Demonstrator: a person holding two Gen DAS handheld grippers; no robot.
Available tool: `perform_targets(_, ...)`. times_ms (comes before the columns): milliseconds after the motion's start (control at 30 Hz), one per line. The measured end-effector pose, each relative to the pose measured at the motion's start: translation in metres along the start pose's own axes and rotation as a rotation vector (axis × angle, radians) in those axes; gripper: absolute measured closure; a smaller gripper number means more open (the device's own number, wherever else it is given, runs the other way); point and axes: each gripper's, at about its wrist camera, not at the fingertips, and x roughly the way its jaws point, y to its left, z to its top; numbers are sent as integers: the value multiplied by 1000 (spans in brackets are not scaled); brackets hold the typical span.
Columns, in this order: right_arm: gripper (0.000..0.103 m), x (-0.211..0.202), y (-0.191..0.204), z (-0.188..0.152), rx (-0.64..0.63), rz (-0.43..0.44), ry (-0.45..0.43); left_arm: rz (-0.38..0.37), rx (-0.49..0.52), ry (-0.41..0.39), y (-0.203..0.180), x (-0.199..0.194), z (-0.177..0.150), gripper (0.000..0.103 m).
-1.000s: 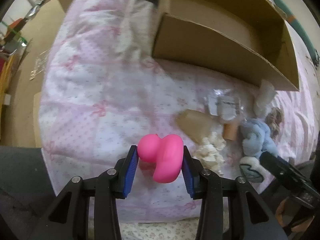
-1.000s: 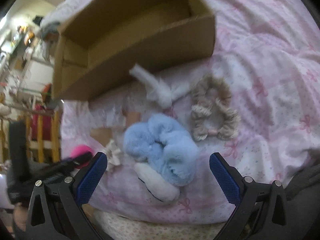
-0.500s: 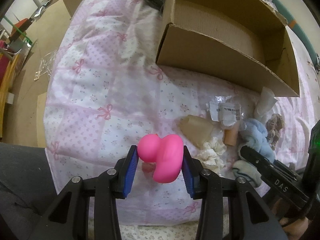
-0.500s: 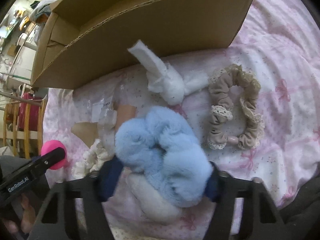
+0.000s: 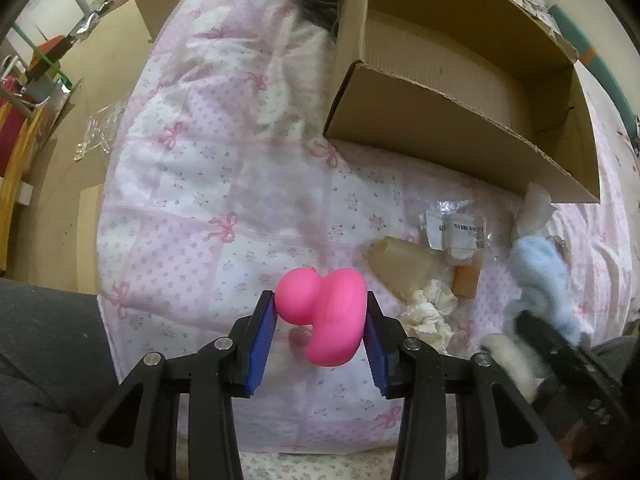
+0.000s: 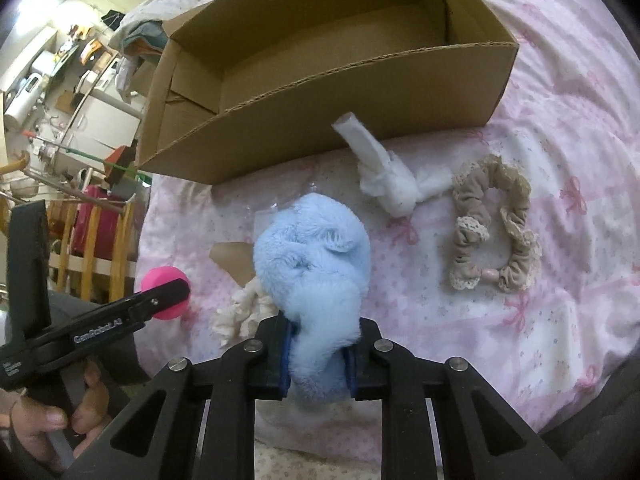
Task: Organize soft objects
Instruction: 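Carry both items into the box and open both tools to release them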
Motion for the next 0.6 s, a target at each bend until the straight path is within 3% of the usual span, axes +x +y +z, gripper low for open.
perform_targets(300, 81, -49, 0, -2, -10, 77, -84, 17, -9, -36, 3, -19, -1, 65)
perform_targets(433, 81, -73, 0, 5, -21, 120, -134, 3, 19, -83, -2, -28, -4, 65)
perform_targets(600, 81, -104, -8, 22, -20, 139, -204, 26, 55, -185, -11, -60, 17, 65)
